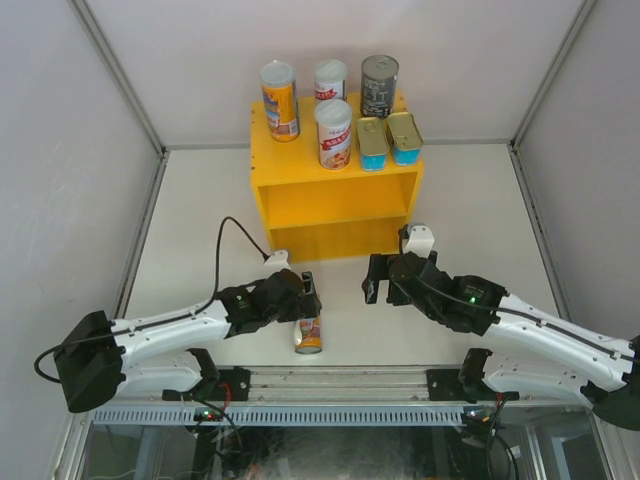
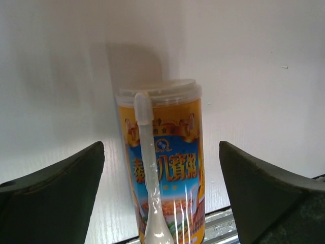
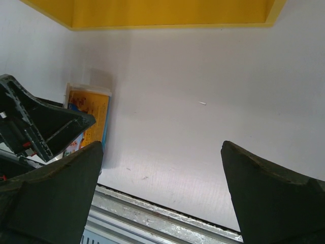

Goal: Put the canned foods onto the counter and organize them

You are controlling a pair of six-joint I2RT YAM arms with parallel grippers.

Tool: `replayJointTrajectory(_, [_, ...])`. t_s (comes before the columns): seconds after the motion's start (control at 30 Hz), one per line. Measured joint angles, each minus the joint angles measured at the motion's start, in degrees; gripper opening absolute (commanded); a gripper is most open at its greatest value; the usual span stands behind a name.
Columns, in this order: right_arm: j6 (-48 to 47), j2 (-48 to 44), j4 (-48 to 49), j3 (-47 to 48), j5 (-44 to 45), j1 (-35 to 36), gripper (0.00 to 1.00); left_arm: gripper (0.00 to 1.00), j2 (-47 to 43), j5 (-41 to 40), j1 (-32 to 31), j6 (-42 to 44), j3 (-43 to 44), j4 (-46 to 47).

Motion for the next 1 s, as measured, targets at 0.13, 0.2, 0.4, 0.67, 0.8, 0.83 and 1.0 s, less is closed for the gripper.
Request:
replayJointTrajectory(0.13, [-0.26,0.11,0.52,-0.24,-0.28,-0.5,0.99,0.97,3.17,1.03,0.66,0.11,0.0,2.27])
replayJointTrajectory(0.2, [-0.44,0.22,0.76,-0.46,-0.59,-0.87,0.99,0.97,4.61,1.55,1.07,0.55,0.02,3.17])
replayJointTrajectory(0.4, [-1.33,0.98,1.84,-0.79,-1.84,-1.92,0.99,0.98,7.52,2.49,2.62,2.03,0.2,4.22])
replayJointTrajectory(0.67, [-1.51,1.64,2.29,-0.83,-3.17,-2.8,0.99,0.97,10.47,3.67,3.34,2.54,0.22,6.64])
replayJointTrajectory(0.8, [-1.31,2.32,2.62,-0.87,-3.56,-2.8,0.98,0.97,12.0,3.72,3.45,2.97,0.98,7.26])
replayJointTrajectory(0.83, [-1.22,2.34,2.69,-0.98,-3.56,-2.78,0.98,0.97,12.35,3.65,3.45,3.08,1.27,7.26])
replayJointTrajectory(1.0, [-0.39,1.73,3.02,-2.93,-3.5,-1.75,0.98,0.94,13.29,3.37,3.45,3.13,1.9,7.43])
